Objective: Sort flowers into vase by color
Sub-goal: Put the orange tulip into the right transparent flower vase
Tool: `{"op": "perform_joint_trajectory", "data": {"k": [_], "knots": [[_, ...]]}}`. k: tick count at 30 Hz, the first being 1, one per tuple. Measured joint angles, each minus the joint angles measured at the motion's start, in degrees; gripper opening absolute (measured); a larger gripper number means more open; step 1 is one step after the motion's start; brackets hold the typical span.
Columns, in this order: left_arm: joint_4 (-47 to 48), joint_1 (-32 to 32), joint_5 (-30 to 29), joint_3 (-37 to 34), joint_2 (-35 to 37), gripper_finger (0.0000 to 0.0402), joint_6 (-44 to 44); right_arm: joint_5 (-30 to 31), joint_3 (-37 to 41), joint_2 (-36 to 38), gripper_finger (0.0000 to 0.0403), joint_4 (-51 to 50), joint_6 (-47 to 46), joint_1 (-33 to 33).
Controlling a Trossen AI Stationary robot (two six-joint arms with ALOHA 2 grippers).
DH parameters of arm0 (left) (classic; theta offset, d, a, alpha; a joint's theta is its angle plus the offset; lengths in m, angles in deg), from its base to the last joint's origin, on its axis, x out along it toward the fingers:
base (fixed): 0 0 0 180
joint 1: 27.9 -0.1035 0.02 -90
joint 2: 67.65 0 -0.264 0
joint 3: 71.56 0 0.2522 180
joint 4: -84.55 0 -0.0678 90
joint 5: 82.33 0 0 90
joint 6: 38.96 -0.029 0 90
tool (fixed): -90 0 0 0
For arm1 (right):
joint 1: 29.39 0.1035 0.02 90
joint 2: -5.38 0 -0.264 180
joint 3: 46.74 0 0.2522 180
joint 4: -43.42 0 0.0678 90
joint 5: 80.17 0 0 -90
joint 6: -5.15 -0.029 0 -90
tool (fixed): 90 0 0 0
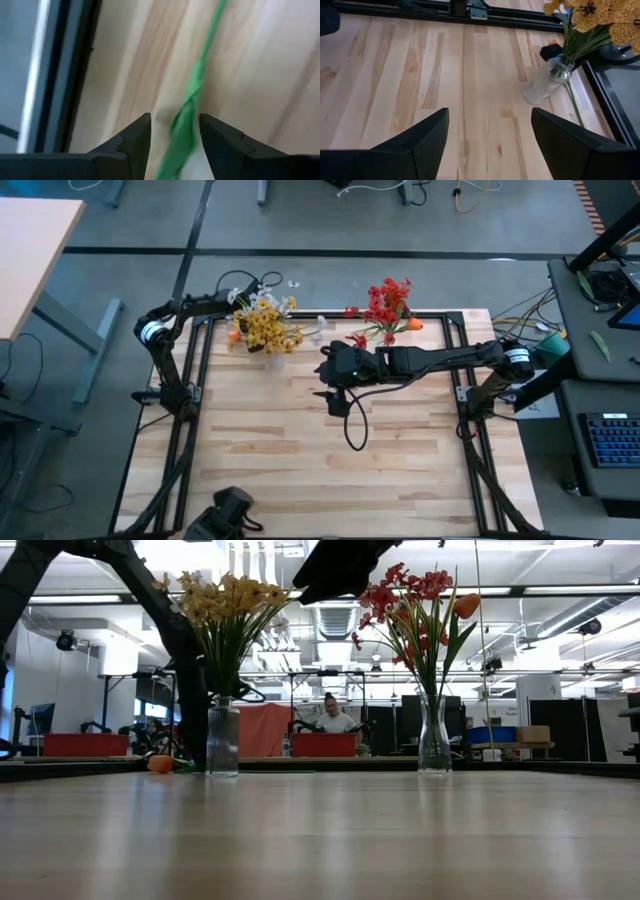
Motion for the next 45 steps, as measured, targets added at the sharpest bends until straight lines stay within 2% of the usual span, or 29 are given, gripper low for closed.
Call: {"op": "perform_joint_trajectory", "data": {"k": [5,9,18,22,26,28,45], "knots": [[-1.58,0.06,-2.17,-1.28,0.13,0.0142,0.19,0.00,0.00,0.00,0.0274,0.57,0.02,0.00],[-2.01,0.07,-2.08,-1.78,0.24,0.0118,0.21,0.00,0.00,0.00,0.0274,0.58,0.00,0.00],[-1.93,0.10,-2.01,-1.89,0.24,0.0011,0.55,0.00,0.00,0.00,0.0274,0.61,-0.13,0.00],[-1.97,0.04,-2.76,-1.76,0.17,0.0008,0.82,0.00,0.00,0.00,0.0274,0.62,-0.13,0.00],[-1.38,-0.21,-8.54,-0.62,0.18,0.0003,1.52,0.00,0.00,0.00,0.0274,0.60,-0.15,0.00],[0.24,-0.72,-9.27,0.82,0.76,0.0002,2.19,0.00,0.00,0.00,0.0274,0.62,-0.15,0.00],[24.34,-5.29,-10.23,22.14,3.04,0.0000,9.04,0.00,0.00,0.00,0.0274,0.64,-0.15,0.00]]}}
